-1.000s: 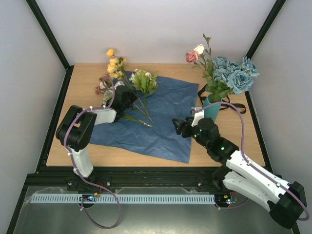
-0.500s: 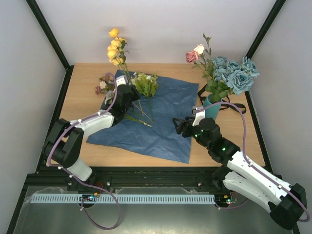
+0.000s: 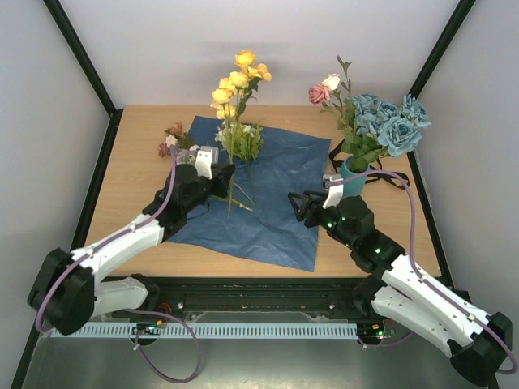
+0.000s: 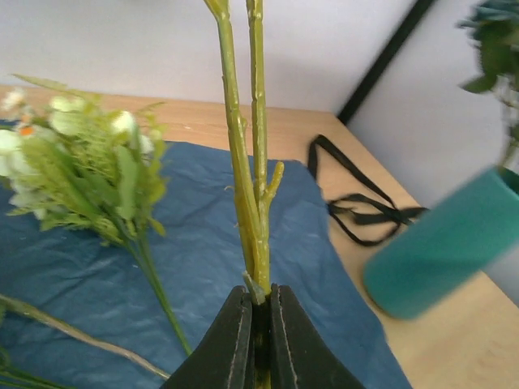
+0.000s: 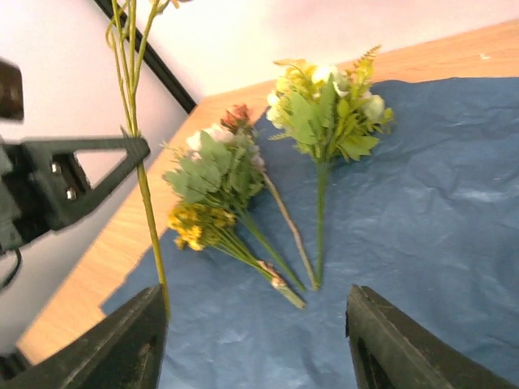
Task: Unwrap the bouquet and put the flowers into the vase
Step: Pick up the fake flower from the wrapping paper, then insert the fake flower into the vase.
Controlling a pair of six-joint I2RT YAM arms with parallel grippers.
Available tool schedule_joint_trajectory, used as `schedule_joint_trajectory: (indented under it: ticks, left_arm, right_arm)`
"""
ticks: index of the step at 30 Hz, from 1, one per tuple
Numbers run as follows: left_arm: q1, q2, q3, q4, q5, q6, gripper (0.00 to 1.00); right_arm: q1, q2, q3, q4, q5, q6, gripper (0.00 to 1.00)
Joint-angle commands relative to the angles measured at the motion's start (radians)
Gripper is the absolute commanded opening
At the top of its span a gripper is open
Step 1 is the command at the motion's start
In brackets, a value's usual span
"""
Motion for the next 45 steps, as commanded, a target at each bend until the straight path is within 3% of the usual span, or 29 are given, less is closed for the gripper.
schedule_joint_trajectory:
  ticks: [1, 13, 24, 35, 42, 45]
  left_arm:
    - [-0.047, -0.135, -0.058, -0.011, 0.105, 0.079, 0.02]
    - [-0.135, -0.306, -0.219, 0.132, 0.216, 0.084, 0.02]
    - [-0.146, -0.333, -0.298, 0.204, 0.255, 0.095, 0.02]
    - [-0.158, -0.327, -0.307, 0.217, 0.318, 0.106, 0.02]
    - [-0.167, -0.344, -0.302, 0.205, 0.351, 0.110, 0.02]
    - [-0.172, -0.354, -0.304, 0.204, 0.343, 0.109, 0.02]
  right_arm:
    - [0.004, -0.021, 0.024, 0.099, -0.064, 0.041, 0.57]
    - [0.009, 0.116, 0.039, 0.400, -0.229, 0.179, 0.59]
    - [0.129, 0.386, 0.169, 0.461, -0.211, 0.144, 0.64]
    - [0.152, 0.484, 0.199, 0.498, -0.215, 0.151, 0.30]
    - [0.152, 0.481, 0.178, 0.517, -0.265, 0.119, 0.23]
    - [0.152, 0.468, 0.170, 0.526, -0.292, 0.093, 0.13]
